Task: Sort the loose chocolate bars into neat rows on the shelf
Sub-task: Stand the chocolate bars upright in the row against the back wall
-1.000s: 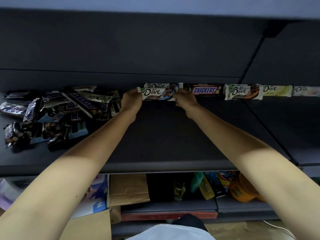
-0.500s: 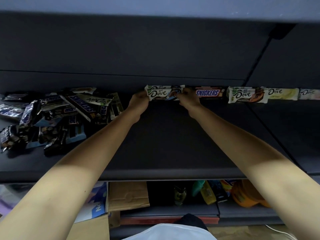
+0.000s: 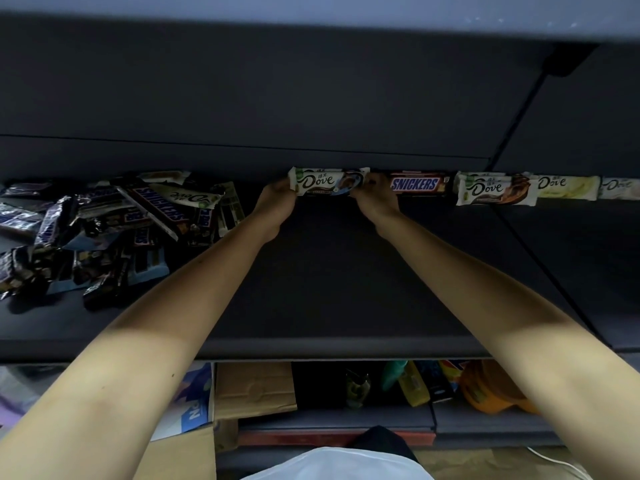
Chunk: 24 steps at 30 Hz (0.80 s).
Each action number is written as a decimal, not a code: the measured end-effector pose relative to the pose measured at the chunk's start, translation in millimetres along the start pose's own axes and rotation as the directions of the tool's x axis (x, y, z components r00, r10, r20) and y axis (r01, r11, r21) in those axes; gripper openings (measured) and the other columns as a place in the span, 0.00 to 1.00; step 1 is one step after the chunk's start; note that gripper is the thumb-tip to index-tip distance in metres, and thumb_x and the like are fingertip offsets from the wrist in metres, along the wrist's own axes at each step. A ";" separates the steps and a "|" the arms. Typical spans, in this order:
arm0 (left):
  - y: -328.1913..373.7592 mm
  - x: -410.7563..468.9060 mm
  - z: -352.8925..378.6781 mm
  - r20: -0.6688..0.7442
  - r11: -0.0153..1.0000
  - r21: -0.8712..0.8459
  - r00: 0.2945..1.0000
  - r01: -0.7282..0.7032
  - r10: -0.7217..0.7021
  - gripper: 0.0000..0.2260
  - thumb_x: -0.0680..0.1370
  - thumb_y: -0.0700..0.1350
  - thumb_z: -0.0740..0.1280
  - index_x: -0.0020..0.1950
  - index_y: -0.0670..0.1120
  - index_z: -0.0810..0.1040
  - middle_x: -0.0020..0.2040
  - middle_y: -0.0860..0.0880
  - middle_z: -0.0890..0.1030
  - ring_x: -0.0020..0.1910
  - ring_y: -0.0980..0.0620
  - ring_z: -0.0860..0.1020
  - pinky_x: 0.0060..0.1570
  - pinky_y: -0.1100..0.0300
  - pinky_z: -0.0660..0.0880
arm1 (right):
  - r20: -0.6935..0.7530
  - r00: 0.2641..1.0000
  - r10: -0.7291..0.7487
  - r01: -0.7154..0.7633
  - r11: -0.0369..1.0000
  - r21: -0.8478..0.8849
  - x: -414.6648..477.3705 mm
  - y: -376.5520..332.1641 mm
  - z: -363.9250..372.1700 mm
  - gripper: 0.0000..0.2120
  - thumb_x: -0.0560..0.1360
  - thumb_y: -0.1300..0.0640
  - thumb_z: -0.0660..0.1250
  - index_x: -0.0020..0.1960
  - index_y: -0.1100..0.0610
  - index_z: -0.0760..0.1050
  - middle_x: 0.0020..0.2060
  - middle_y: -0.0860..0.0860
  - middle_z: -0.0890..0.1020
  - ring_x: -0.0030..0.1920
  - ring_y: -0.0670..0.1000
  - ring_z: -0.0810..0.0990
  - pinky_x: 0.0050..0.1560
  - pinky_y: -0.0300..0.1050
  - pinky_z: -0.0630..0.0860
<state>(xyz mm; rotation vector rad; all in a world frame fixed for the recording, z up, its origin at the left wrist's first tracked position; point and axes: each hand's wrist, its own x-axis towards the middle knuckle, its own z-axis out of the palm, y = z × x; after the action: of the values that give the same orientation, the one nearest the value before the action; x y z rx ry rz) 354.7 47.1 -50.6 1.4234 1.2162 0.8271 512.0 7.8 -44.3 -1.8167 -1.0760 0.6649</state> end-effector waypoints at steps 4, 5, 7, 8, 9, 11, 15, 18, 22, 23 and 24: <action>4.4 -1.6 0.7 0.067 0.999 0.048 0.998 0.011 -0.014 0.19 0.78 0.34 0.54 0.66 0.45 0.70 0.64 0.47 0.73 0.61 0.51 0.71 0.61 0.60 0.66 | 0.027 1.000 -0.005 0.005 1.000 0.002 -3.3 -2.7 -0.1 0.17 0.77 0.56 0.61 0.65 0.58 0.68 0.60 0.54 0.75 0.58 0.52 0.74 0.56 0.43 0.72; 6.2 -1.3 1.2 0.077 0.997 0.073 0.997 0.011 -0.017 0.19 0.78 0.34 0.54 0.67 0.44 0.69 0.64 0.47 0.73 0.60 0.51 0.70 0.60 0.61 0.66 | 0.058 0.998 -0.013 0.015 0.999 -0.032 -3.9 -3.4 -0.1 0.16 0.77 0.56 0.60 0.65 0.57 0.70 0.60 0.54 0.75 0.56 0.51 0.74 0.53 0.42 0.73; 10.1 -3.4 1.7 0.092 0.993 0.120 0.996 0.011 -0.022 0.19 0.78 0.34 0.54 0.69 0.44 0.68 0.64 0.47 0.72 0.60 0.51 0.69 0.59 0.62 0.65 | 0.138 0.990 -0.031 0.046 0.993 -0.109 -5.9 -5.3 -1.9 0.16 0.77 0.58 0.59 0.64 0.55 0.72 0.61 0.55 0.75 0.55 0.51 0.74 0.50 0.39 0.71; 10.9 -4.5 1.4 0.097 0.991 0.136 0.995 0.008 -0.021 0.20 0.78 0.34 0.54 0.69 0.44 0.67 0.65 0.47 0.71 0.62 0.50 0.69 0.60 0.62 0.65 | 0.162 0.986 -0.034 0.055 0.990 -0.127 -7.9 -6.8 -3.2 0.17 0.77 0.59 0.59 0.65 0.55 0.72 0.62 0.55 0.75 0.57 0.51 0.73 0.51 0.40 0.70; 10.3 -4.4 0.5 0.100 0.990 0.141 0.995 0.003 -0.017 0.21 0.78 0.34 0.54 0.71 0.44 0.66 0.67 0.47 0.70 0.63 0.50 0.68 0.62 0.61 0.65 | 0.173 0.985 -0.028 0.052 0.990 -0.133 -9.9 -7.7 -5.0 0.17 0.77 0.59 0.59 0.66 0.55 0.71 0.62 0.55 0.75 0.58 0.52 0.73 0.52 0.40 0.69; 9.3 -7.4 -1.2 0.092 0.992 0.127 0.996 -0.001 -0.011 0.23 0.78 0.34 0.55 0.73 0.46 0.63 0.68 0.47 0.69 0.65 0.50 0.68 0.66 0.59 0.64 | 0.159 0.987 -0.027 0.044 0.993 -0.108 -12.2 -6.0 -8.4 0.19 0.77 0.59 0.60 0.67 0.55 0.69 0.60 0.53 0.74 0.58 0.52 0.72 0.53 0.40 0.69; 7.7 -18.6 -7.6 0.003 0.995 0.087 0.998 -0.056 0.056 0.22 0.78 0.35 0.55 0.72 0.48 0.64 0.68 0.48 0.70 0.66 0.49 0.68 0.67 0.57 0.65 | 0.093 0.992 -0.085 0.088 0.995 -0.036 -20.0 -5.2 -4.3 0.18 0.76 0.60 0.61 0.65 0.53 0.70 0.56 0.48 0.71 0.54 0.47 0.71 0.48 0.34 0.69; 7.7 -31.0 -20.4 -0.061 0.989 0.115 0.993 -0.092 0.099 0.22 0.79 0.36 0.55 0.72 0.47 0.63 0.70 0.49 0.67 0.68 0.50 0.66 0.66 0.58 0.65 | 0.167 0.978 -0.129 0.144 0.986 -0.087 -24.3 -10.7 10.6 0.16 0.76 0.60 0.61 0.64 0.56 0.71 0.59 0.50 0.74 0.56 0.48 0.72 0.55 0.39 0.71; 3.3 -47.1 -50.1 -0.110 0.968 0.203 0.979 -0.147 0.172 0.19 0.79 0.36 0.55 0.69 0.47 0.68 0.67 0.52 0.71 0.64 0.55 0.69 0.61 0.62 0.67 | 0.349 0.926 -0.144 0.183 0.980 -0.080 -39.6 -22.5 41.5 0.12 0.76 0.60 0.62 0.58 0.59 0.77 0.59 0.54 0.78 0.57 0.51 0.76 0.63 0.47 0.73; 2.0 -51.8 -58.9 -0.126 0.965 0.211 0.975 -0.155 0.184 0.18 0.79 0.36 0.55 0.68 0.48 0.69 0.65 0.52 0.72 0.62 0.57 0.69 0.59 0.62 0.68 | 0.360 0.920 -0.156 0.193 0.979 -0.070 -43.4 -26.1 49.9 0.12 0.76 0.59 0.63 0.57 0.60 0.77 0.58 0.55 0.79 0.57 0.52 0.77 0.63 0.48 0.73; 0.0 -55.6 -68.2 -0.146 0.961 0.222 0.968 -0.166 0.202 0.17 0.80 0.36 0.55 0.67 0.48 0.70 0.64 0.53 0.73 0.62 0.57 0.70 0.60 0.63 0.69 | 0.367 0.915 -0.164 0.197 0.979 -0.054 -46.9 -30.1 58.4 0.12 0.76 0.59 0.63 0.57 0.62 0.77 0.56 0.57 0.80 0.55 0.53 0.78 0.61 0.48 0.75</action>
<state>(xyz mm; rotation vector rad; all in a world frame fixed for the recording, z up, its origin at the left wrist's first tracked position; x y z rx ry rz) 277.1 11.9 -29.0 1.6840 1.3425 0.9870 431.9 -2.0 -43.9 -1.6794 -1.5211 0.8715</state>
